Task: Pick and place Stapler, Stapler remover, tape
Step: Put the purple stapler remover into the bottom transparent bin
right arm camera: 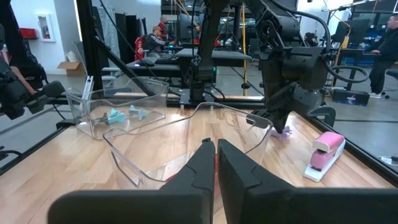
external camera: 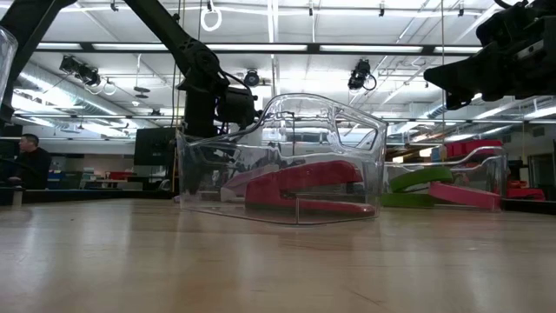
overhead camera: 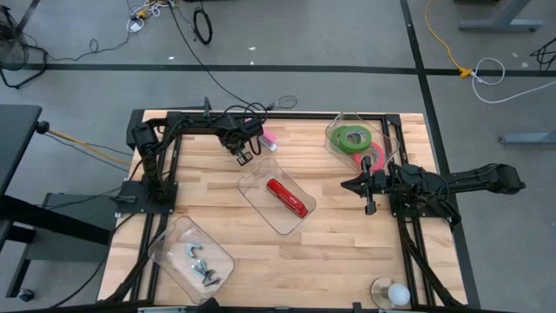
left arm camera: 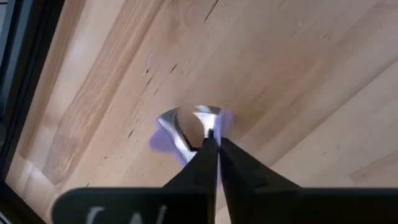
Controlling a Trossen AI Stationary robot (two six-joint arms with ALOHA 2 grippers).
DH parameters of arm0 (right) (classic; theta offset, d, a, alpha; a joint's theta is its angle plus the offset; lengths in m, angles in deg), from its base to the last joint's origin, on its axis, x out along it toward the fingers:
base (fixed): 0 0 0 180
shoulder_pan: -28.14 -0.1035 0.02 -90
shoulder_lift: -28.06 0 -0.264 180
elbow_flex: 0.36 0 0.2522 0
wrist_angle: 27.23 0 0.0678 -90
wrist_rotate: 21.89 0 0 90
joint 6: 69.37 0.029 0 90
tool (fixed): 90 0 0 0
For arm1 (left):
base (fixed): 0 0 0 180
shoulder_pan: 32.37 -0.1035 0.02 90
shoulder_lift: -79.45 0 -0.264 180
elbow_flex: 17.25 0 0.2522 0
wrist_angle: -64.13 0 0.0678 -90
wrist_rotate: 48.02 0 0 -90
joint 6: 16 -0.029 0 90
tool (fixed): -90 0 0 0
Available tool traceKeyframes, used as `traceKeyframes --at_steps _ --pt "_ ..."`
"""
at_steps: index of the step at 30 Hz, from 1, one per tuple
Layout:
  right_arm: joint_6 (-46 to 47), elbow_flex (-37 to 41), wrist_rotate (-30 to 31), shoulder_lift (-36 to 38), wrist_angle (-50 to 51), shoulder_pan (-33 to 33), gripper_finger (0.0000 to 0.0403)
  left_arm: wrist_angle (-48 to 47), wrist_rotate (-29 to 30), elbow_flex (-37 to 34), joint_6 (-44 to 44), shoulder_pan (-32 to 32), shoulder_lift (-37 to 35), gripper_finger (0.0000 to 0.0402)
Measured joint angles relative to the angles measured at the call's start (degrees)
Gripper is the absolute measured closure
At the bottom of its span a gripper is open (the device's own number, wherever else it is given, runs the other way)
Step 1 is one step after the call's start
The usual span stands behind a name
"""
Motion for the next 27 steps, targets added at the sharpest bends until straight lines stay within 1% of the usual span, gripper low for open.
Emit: traceKeyframes --at_steps 6,17,23,27 --pt "0.0 0.0 0.0 0.0 0.0 0.0 0.0381 0.0 0.0 0.0 0.0 0.0 0.0 0.0397" --pt "0.0 0.0 0.0 0.0 0.0 0.0 0.0381 -0.4 -0.3 0.1 -1.8 0.0 -0.2 0.0399" --pt "0.0 0.0 0.0 0.0 0.0 0.0 0.0381 -4.8 0.0 3.2 -2.0 0.0 -0.3 0.0400" --pt "0.0 0.0 0.0 0.0 0.0 0.0 0.0381 -8.4 -0.9 6.0 -2.0 0.1 -0.3 0.0400"
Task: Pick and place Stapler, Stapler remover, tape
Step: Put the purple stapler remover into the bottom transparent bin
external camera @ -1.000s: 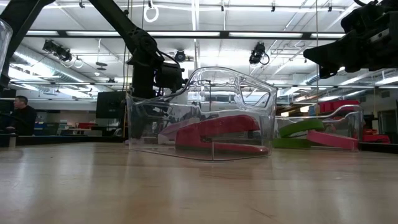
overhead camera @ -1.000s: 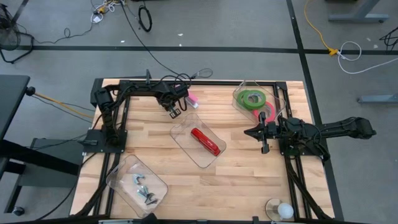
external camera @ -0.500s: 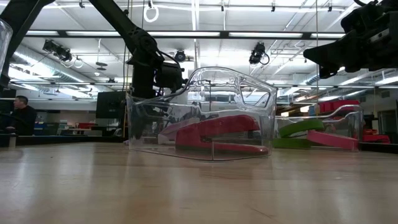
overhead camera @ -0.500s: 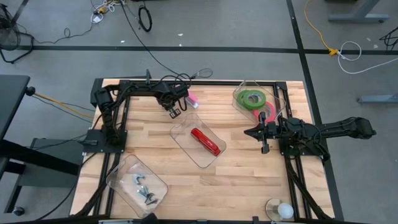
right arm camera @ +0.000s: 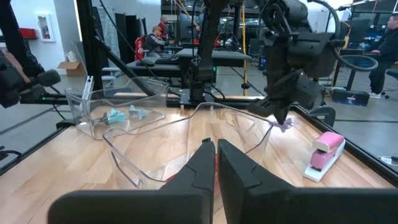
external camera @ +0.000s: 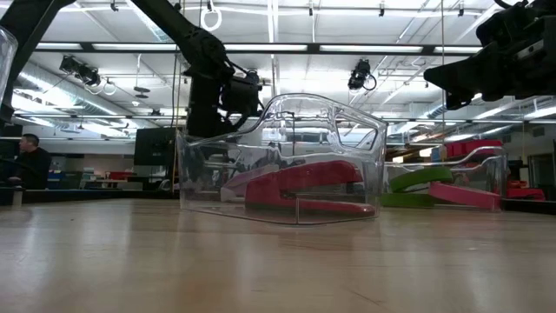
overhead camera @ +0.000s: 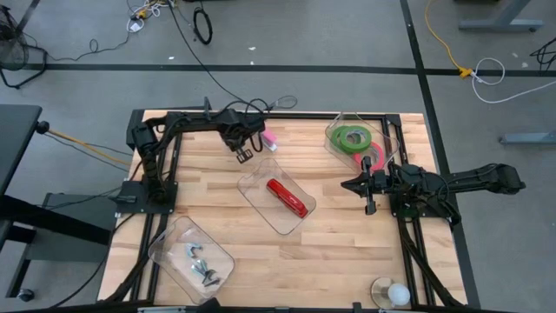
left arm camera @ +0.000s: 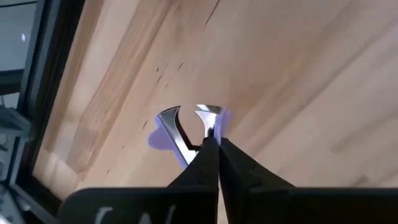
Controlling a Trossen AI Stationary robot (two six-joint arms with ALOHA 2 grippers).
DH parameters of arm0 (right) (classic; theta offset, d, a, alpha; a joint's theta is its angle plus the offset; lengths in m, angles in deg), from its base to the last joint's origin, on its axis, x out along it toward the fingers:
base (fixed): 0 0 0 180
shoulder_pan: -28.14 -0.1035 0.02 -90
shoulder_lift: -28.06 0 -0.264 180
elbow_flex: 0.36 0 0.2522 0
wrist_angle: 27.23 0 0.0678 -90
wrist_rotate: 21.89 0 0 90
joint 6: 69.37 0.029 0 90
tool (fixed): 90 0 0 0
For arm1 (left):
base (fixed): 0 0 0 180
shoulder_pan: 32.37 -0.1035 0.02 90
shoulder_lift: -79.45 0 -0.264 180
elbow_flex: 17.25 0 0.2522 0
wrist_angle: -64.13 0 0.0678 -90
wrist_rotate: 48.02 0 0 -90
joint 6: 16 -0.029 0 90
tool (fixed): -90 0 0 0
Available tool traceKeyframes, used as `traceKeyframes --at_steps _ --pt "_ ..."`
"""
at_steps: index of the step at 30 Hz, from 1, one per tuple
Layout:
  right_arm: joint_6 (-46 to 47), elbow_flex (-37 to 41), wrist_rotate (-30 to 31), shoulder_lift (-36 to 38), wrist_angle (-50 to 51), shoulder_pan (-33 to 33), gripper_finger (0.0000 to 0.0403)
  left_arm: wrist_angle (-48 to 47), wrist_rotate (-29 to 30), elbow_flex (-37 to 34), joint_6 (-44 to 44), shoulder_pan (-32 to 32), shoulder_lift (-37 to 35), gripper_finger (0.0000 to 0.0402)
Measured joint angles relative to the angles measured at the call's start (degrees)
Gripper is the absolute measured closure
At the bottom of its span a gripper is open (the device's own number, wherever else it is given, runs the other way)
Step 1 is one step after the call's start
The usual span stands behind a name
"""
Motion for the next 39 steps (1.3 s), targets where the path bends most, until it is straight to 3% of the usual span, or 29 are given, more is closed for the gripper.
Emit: traceKeyframes --at_steps 17,26,39 --pt "0.0 0.0 0.0 0.0 0.0 0.0 0.0381 -18.4 -0.1 17.5 -1.5 0.2 0.0 0.0401" --pt "0.0 0.0 0.0 0.0 0.0 0.0 0.0381 -22.7 -0.3 28.6 -1.5 2.0 0.0 0.0401" --pt "0.0 0.0 0.0 0.0 0.0 0.0 0.0381 -25.6 -3.3 30.6 -1.4 10.8 -1.2 0.0401"
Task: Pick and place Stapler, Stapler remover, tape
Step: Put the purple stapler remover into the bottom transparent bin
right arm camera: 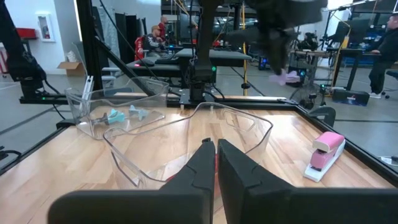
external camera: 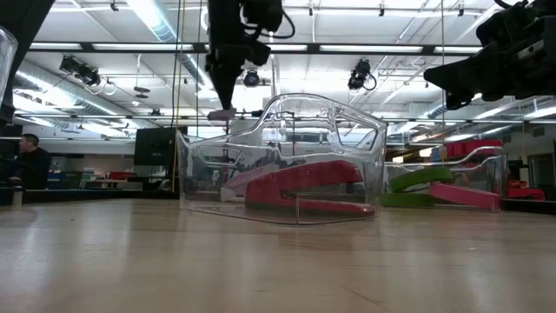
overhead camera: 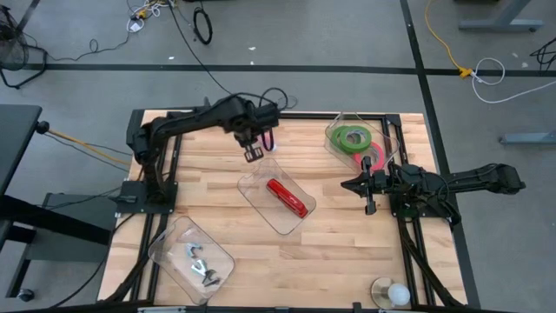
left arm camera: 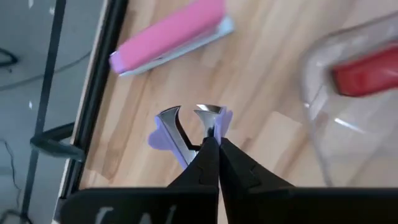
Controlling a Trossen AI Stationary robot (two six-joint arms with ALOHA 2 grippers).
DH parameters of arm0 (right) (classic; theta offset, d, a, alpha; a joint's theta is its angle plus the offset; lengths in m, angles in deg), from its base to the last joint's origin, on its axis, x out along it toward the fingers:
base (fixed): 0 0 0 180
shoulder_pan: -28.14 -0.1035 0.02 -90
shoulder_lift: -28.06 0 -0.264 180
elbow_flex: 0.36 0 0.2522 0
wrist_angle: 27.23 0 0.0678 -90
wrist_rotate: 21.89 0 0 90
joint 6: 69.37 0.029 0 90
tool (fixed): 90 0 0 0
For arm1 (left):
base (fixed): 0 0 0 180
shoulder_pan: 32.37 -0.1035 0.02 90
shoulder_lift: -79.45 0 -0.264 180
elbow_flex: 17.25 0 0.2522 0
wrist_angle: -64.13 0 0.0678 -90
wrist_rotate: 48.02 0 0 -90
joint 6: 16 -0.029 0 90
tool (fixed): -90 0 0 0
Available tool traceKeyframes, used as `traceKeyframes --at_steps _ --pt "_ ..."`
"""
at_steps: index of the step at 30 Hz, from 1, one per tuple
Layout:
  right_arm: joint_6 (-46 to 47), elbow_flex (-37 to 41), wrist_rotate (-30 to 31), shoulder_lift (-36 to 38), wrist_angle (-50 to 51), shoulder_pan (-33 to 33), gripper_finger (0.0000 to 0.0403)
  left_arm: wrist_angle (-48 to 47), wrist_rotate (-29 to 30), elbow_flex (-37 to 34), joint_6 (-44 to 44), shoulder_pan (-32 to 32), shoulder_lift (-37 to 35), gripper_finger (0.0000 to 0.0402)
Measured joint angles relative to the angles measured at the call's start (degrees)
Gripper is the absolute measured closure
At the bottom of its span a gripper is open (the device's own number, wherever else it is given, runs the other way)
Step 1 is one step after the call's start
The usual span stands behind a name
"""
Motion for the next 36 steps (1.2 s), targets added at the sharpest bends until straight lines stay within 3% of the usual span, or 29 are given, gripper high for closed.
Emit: traceKeyframes --at_steps 8,25,36 --pt "0.0 0.0 0.0 0.0 0.0 0.0 0.0381 -0.2 -4.8 -3.7 -1.0 6.7 -6.5 0.0401" --pt "0.0 0.0 0.0 0.0 0.0 0.0 0.0381 1.2 -11.9 -24.0 -0.8 26.2 -24.5 0.0401" --pt "0.0 0.0 0.0 0.0 0.0 0.0 0.0381 7.8 -15.5 -32.8 2.2 40.1 -28.8 0.0401"
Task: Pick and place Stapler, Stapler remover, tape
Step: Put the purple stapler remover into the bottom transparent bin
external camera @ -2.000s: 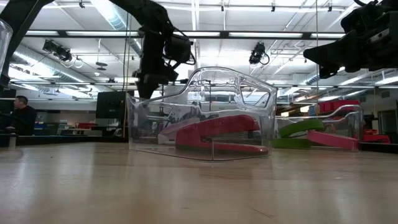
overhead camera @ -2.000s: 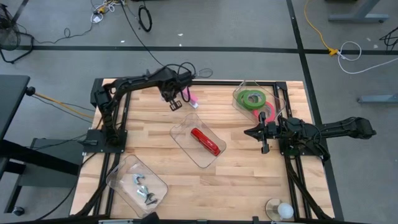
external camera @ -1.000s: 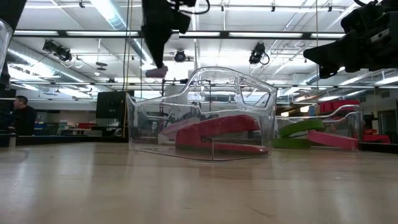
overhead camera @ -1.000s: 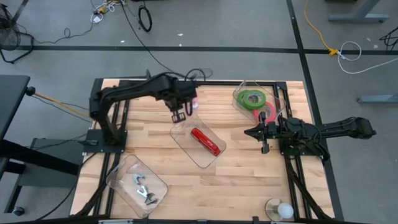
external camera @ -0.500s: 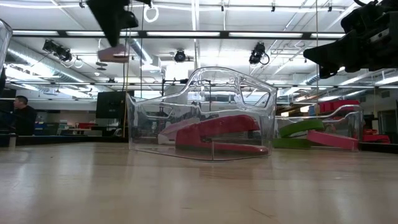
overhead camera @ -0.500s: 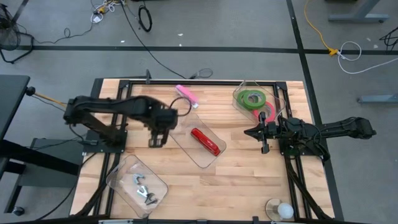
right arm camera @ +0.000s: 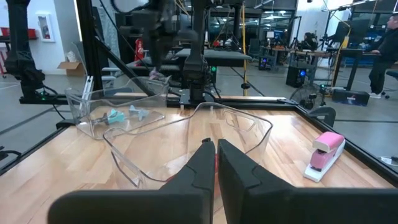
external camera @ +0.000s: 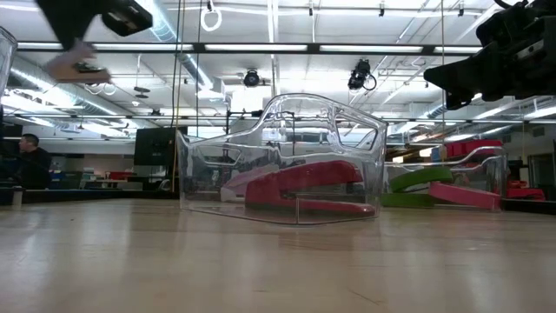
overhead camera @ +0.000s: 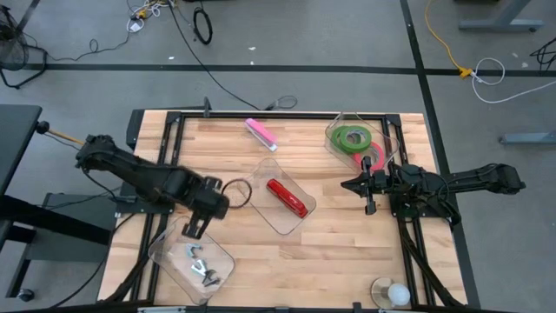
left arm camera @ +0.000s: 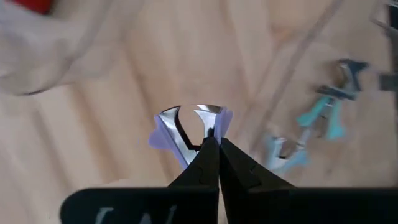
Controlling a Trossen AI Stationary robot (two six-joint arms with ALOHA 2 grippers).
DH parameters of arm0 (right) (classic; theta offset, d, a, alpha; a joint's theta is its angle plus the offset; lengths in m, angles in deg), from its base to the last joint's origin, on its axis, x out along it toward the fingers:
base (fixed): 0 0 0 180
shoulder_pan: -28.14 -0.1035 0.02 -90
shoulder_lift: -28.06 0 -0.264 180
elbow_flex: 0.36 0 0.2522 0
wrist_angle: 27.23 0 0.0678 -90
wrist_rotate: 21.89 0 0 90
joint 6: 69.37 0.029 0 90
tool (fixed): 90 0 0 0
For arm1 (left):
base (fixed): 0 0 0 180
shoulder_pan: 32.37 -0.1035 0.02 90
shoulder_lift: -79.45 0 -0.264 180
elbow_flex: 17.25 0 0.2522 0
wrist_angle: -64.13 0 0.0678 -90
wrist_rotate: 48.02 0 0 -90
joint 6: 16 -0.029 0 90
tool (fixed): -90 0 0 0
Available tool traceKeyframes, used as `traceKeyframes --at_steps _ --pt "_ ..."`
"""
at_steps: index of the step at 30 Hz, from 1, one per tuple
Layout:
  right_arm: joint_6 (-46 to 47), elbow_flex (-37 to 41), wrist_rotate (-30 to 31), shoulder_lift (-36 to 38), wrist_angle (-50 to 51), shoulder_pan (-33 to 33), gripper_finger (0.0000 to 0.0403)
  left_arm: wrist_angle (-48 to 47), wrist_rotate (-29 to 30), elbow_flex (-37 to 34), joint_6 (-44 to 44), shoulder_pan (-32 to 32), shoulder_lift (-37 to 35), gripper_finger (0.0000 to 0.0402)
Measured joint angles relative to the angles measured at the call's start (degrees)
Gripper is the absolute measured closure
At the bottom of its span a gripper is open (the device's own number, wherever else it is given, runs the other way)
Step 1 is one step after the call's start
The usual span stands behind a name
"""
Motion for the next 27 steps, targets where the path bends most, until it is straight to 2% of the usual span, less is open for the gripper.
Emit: traceKeyframes --at_steps 7,16,27 --pt "0.0 0.0 0.0 0.0 0.0 0.0 0.0381 7.0 -2.6 -4.8 4.9 7.5 -0.2 0.0401" --pt "0.0 0.0 0.0 0.0 0.0 0.0 0.0381 11.6 -3.9 -5.4 10.5 13.8 -0.2 0.0401" --pt "0.0 0.0 0.0 0.0 0.0 0.0 0.0381 22.2 -5.5 -7.2 10.6 20.7 0.2 0.0401"
